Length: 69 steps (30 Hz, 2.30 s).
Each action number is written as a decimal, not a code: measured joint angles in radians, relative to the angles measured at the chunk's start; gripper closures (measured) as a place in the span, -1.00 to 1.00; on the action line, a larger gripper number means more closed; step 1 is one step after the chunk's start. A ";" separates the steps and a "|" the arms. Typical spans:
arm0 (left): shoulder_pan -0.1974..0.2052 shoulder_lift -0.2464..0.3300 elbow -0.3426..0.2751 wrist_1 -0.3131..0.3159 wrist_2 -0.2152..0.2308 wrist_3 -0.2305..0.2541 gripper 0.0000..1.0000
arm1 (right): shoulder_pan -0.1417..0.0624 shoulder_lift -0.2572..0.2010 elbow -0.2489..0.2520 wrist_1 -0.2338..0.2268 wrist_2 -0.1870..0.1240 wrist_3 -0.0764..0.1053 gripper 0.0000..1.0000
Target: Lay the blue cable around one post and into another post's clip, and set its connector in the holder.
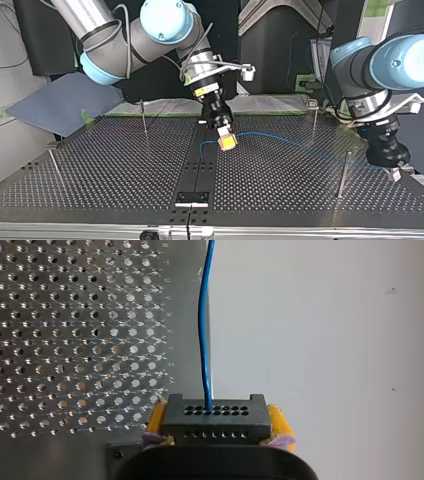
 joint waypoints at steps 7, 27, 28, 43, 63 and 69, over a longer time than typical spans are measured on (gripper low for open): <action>0.059 -0.039 0.035 0.008 0.048 -0.040 1.00 | 0.001 0.041 -0.023 0.010 -0.003 0.000 1.00; 0.106 -0.134 0.030 0.022 0.109 -0.028 1.00 | -0.002 0.127 -0.081 0.015 -0.002 0.006 1.00; 0.108 -0.135 0.030 0.026 0.111 -0.034 1.00 | -0.003 0.129 -0.082 0.014 -0.002 0.006 1.00; 0.124 -0.178 0.001 0.079 0.141 -0.041 1.00 | -0.021 0.146 -0.105 0.010 -0.004 0.007 1.00; 0.157 -0.240 0.022 0.086 0.197 -0.039 1.00 | -0.056 0.220 -0.244 0.080 -0.037 0.000 1.00; 0.166 -0.251 0.048 0.076 0.211 -0.039 1.00 | -0.063 0.240 -0.273 0.091 -0.040 -0.001 1.00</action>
